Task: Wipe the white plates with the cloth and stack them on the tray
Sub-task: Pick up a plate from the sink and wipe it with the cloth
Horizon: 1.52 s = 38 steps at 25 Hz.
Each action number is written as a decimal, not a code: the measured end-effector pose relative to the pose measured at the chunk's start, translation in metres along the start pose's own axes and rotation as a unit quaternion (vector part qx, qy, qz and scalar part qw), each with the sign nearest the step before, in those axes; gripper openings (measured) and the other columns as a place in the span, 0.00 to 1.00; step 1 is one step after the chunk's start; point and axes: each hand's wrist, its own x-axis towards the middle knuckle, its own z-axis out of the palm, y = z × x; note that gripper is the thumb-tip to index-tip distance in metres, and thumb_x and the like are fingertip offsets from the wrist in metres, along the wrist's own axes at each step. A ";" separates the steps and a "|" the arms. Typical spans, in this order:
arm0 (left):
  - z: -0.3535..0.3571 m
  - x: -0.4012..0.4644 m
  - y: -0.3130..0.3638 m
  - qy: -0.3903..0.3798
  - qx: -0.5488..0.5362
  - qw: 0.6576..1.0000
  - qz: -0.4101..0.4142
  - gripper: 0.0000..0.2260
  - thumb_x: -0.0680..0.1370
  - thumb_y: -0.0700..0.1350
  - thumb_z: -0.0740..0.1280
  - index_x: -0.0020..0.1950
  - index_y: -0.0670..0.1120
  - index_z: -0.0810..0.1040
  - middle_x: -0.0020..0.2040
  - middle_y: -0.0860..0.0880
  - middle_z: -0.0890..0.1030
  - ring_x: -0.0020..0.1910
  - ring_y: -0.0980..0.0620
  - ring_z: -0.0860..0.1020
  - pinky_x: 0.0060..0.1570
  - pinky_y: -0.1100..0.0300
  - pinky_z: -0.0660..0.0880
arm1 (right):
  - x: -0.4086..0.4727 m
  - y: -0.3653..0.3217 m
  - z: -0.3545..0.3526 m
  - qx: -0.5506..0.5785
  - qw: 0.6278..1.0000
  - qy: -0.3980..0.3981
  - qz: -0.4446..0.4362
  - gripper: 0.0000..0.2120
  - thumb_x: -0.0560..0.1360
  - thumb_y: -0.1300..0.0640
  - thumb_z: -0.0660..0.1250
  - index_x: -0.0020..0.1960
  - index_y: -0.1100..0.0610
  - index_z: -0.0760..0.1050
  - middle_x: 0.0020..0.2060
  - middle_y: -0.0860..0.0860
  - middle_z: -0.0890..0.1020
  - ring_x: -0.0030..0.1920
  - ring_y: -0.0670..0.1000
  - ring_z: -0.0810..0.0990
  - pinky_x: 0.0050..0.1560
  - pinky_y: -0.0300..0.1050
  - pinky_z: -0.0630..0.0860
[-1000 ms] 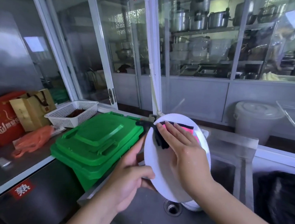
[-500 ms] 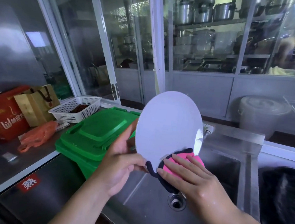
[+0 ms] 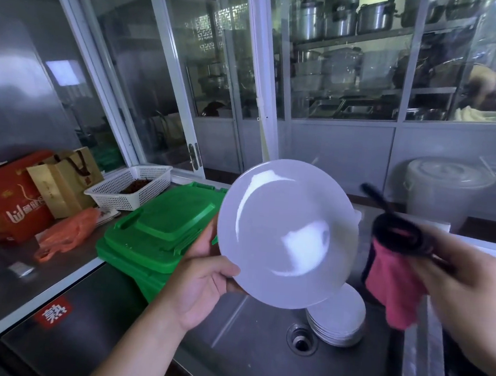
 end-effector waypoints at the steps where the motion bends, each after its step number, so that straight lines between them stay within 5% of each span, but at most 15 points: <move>1: 0.001 0.000 0.001 -0.004 0.005 1.000 0.005 0.36 0.65 0.30 0.63 0.68 0.59 0.77 0.56 0.43 0.82 0.48 0.42 0.79 0.34 0.52 0.80 | 0.006 0.005 -0.001 0.044 0.995 0.046 0.071 0.14 0.78 0.70 0.65 0.52 0.53 0.83 0.33 0.50 0.85 0.36 0.57 0.83 0.42 0.55 0.82; 3: 0.004 -0.001 0.001 -0.011 0.012 1.000 0.009 0.36 0.65 0.30 0.64 0.68 0.58 0.77 0.56 0.43 0.81 0.50 0.41 0.79 0.34 0.52 0.80 | 0.013 0.011 0.004 0.152 0.964 0.086 0.201 0.11 0.79 0.69 0.64 0.51 0.56 0.82 0.33 0.49 0.85 0.35 0.53 0.83 0.32 0.48 0.82; 5: 0.008 -0.002 0.002 -0.018 0.014 1.000 0.006 0.36 0.65 0.30 0.64 0.68 0.58 0.78 0.55 0.42 0.81 0.49 0.42 0.79 0.33 0.53 0.79 | 0.009 0.009 0.014 0.226 0.936 0.041 0.267 0.09 0.78 0.69 0.64 0.52 0.60 0.82 0.37 0.53 0.87 0.33 0.52 0.84 0.28 0.46 0.81; 10: 0.010 -0.006 0.006 -0.030 0.023 0.999 0.000 0.35 0.65 0.29 0.64 0.67 0.57 0.79 0.55 0.42 0.82 0.47 0.43 0.81 0.31 0.54 0.78 | -0.004 0.004 0.020 0.293 0.923 -0.027 0.250 0.15 0.68 0.61 0.71 0.54 0.61 0.83 0.51 0.63 0.85 0.48 0.66 0.84 0.47 0.72 0.79; 16: -0.002 -0.009 0.019 -0.076 0.048 0.996 -0.027 0.35 0.69 0.29 0.65 0.71 0.57 0.75 0.64 0.41 0.81 0.54 0.41 0.82 0.36 0.52 0.82 | -0.015 0.010 0.023 0.308 0.918 -0.057 0.243 0.19 0.66 0.62 0.73 0.57 0.60 0.83 0.54 0.62 0.84 0.58 0.71 0.80 0.55 0.79 0.73; 19: -0.005 -0.009 0.024 -0.111 0.046 0.991 -0.050 0.31 0.74 0.33 0.67 0.74 0.55 0.72 0.70 0.42 0.77 0.65 0.36 0.78 0.48 0.40 0.83 | -0.015 0.014 0.028 0.312 0.916 -0.038 0.248 0.20 0.63 0.62 0.75 0.56 0.59 0.83 0.53 0.62 0.85 0.58 0.72 0.80 0.55 0.80 0.72; 23: -0.009 -0.007 0.024 -0.109 0.048 0.989 -0.085 0.26 0.72 0.37 0.74 0.70 0.48 0.77 0.70 0.37 0.76 0.67 0.31 0.75 0.55 0.32 0.78 | -0.006 0.021 0.037 0.305 0.917 -0.006 0.256 0.13 0.70 0.69 0.70 0.51 0.58 0.85 0.50 0.62 0.85 0.52 0.68 0.83 0.53 0.78 0.74; 28: -0.004 -0.011 0.012 -0.050 -0.014 0.993 -0.106 0.33 0.64 0.33 0.72 0.69 0.42 0.74 0.62 0.35 0.80 0.51 0.34 0.82 0.40 0.39 0.83 | 0.015 0.023 0.041 0.188 0.943 -0.032 0.274 0.09 0.71 0.71 0.71 0.42 0.59 0.85 0.42 0.63 0.86 0.41 0.61 0.84 0.49 0.66 0.81; 31: 0.001 -0.016 0.002 -0.006 -0.027 0.994 -0.109 0.31 0.64 0.31 0.67 0.68 0.39 0.73 0.59 0.38 0.82 0.48 0.38 0.83 0.33 0.46 0.82 | 0.037 0.022 0.036 -0.021 0.988 0.013 0.150 0.05 0.70 0.59 0.76 0.40 0.60 0.81 0.32 0.60 0.83 0.33 0.52 0.79 0.40 0.50 0.77; 34: 0.010 -0.020 -0.009 0.017 -0.030 0.994 -0.104 0.29 0.64 0.30 0.63 0.65 0.39 0.75 0.56 0.38 0.83 0.46 0.40 0.83 0.32 0.46 0.82 | 0.057 0.003 0.047 -0.227 0.961 0.148 -0.054 0.03 0.72 0.59 0.74 0.46 0.54 0.84 0.38 0.54 0.77 0.39 0.57 0.75 0.39 0.50 0.72; 36: 0.021 -0.021 -0.017 0.026 -0.042 0.994 -0.094 0.27 0.63 0.30 0.63 0.61 0.41 0.78 0.54 0.39 0.83 0.45 0.40 0.84 0.32 0.46 0.82 | 0.059 -0.006 0.075 -0.214 0.960 0.138 -0.120 0.15 0.72 0.66 0.72 0.56 0.54 0.84 0.53 0.58 0.80 0.52 0.63 0.77 0.53 0.54 0.75; 38: 0.033 -0.020 -0.023 0.023 -0.052 0.996 -0.068 0.25 0.63 0.29 0.63 0.56 0.44 0.82 0.52 0.40 0.83 0.45 0.42 0.84 0.33 0.46 0.82 | 0.050 -0.005 0.108 -0.170 0.977 0.060 -0.111 0.24 0.73 0.66 0.67 0.67 0.52 0.78 0.69 0.56 0.75 0.71 0.60 0.70 0.71 0.59 0.63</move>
